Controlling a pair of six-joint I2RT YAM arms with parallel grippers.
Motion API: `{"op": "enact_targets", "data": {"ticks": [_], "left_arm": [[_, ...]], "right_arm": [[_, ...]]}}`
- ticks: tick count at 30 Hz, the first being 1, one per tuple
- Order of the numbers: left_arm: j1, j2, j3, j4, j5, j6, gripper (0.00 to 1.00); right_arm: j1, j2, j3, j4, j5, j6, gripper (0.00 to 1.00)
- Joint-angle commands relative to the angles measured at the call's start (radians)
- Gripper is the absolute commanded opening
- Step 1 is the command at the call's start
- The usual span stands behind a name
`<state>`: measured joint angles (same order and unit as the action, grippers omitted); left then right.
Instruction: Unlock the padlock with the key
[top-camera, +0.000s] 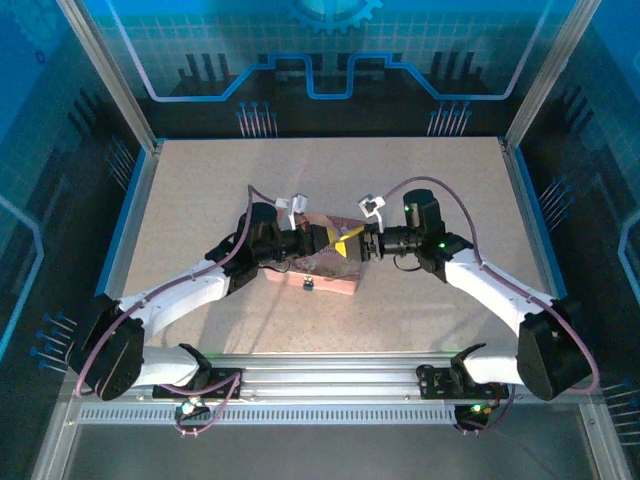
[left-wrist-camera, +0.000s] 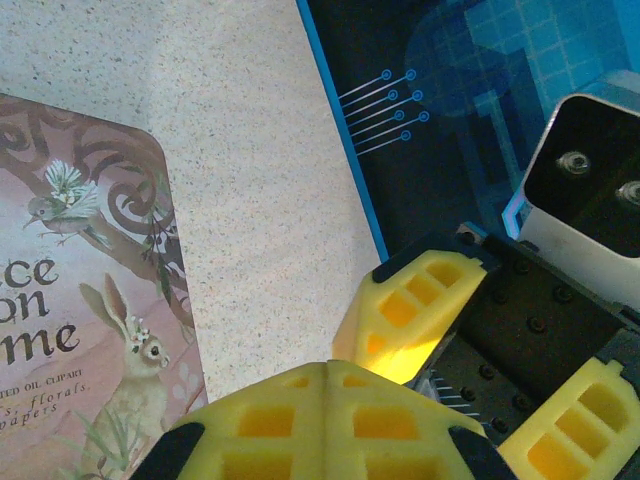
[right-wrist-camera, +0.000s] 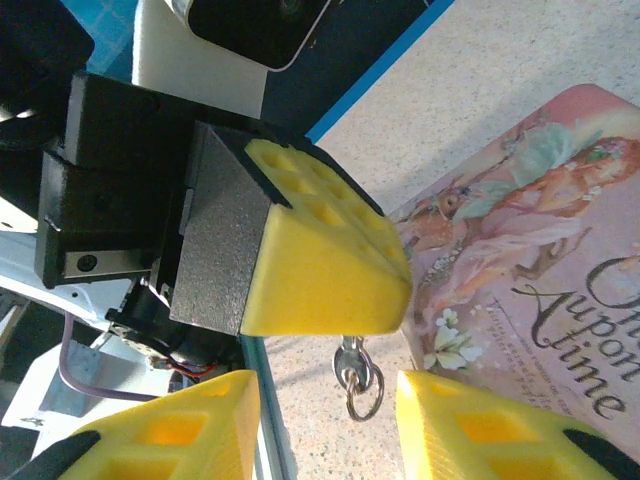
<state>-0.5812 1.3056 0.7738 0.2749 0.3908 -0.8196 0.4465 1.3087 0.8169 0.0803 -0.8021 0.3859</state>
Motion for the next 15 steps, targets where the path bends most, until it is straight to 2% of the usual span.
{"op": "enact_targets", "data": {"ticks": [1,9,15], "left_arm": [[-0.007,-0.031,0.013,0.006,0.008,0.019,0.00],[-0.008,-0.037,0.010,0.007,0.006,0.020,0.00],[-0.008,-0.038,0.010,0.004,0.004,0.019,0.00]], "right_arm": [[0.024,0.033,0.018,0.038,-0.029,0.025,0.42],[0.040,0.061,0.022,0.040,-0.023,0.027,0.41],[0.042,0.065,0.020,0.053,-0.018,0.036,0.29]]}}
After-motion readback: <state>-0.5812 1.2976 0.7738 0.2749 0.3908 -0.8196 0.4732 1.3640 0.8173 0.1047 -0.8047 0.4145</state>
